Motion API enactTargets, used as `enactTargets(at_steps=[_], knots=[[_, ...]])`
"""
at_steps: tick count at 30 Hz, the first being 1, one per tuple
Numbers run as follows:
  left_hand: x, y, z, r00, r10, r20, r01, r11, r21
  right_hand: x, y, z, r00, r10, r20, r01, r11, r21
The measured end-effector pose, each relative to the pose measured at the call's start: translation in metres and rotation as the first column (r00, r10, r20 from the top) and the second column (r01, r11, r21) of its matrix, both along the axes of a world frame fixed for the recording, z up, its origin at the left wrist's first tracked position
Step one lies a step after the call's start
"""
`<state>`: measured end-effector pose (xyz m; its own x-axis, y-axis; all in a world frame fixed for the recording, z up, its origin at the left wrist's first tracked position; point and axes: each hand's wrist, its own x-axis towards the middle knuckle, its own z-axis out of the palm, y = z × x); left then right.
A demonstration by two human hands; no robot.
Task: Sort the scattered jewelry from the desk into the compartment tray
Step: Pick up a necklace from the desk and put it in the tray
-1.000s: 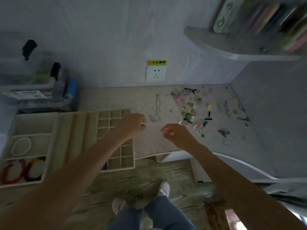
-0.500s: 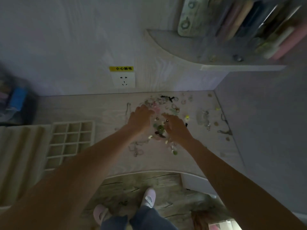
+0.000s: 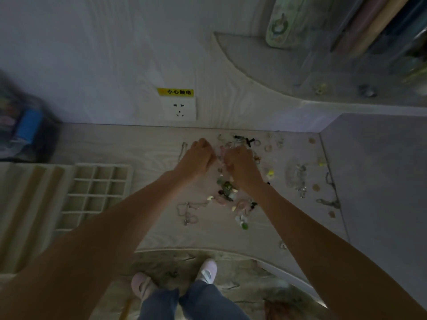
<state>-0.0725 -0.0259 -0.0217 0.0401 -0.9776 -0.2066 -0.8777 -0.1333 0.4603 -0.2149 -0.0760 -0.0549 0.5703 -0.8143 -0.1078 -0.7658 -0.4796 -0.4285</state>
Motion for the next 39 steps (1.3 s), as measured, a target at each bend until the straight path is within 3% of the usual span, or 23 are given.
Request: enactTargets(at_steps=[4,7,11,13,16,24,31,34,39], knots=[[0.007,0.009,0.027,0.918,0.188,-0.349,-0.215,0.976,-0.041,0.000,-0.005,0.038,0.909,-0.181,0.375,0.048,0.940,0.338],[0.017,0.015,0.042,0.812,0.251,-0.527,-0.304,0.953,-0.015,0.011,-0.001,0.065,0.843,-0.235,0.485,-0.016,0.889,0.458],[0.029,0.021,0.065,0.549,0.349,-0.760,-0.409,0.905,0.121,0.030,0.011,0.085,0.734,-0.422,0.533,-0.052,0.747,0.663],[0.036,0.027,0.077,0.427,0.394,-0.814,-0.441,0.877,0.193,0.039,0.017,0.091,0.681,-0.530,0.505,-0.091,0.623,0.777],[0.047,0.037,0.090,0.265,0.455,-0.850,-0.465,0.833,0.300,0.055,0.024,0.092,0.710,-0.543,0.450,-0.149,0.508,0.848],[0.071,0.064,0.101,-0.008,0.464,-0.886,-0.528,0.750,0.398,0.084,0.049,0.104,0.725,-0.512,0.461,-0.245,0.434,0.867],[0.082,0.079,0.102,-0.001,0.504,-0.864,-0.603,0.689,0.403,0.092,0.061,0.106,0.819,-0.307,0.484,-0.196,0.643,0.740],[0.083,0.083,0.103,-0.003,0.519,-0.855,-0.618,0.671,0.409,0.097,0.065,0.110,0.814,-0.259,0.520,-0.229,0.678,0.698],[0.090,0.095,0.104,0.232,0.604,-0.762,-0.529,0.736,0.422,0.103,0.068,0.115,0.801,-0.242,0.548,-0.260,0.683,0.682]])
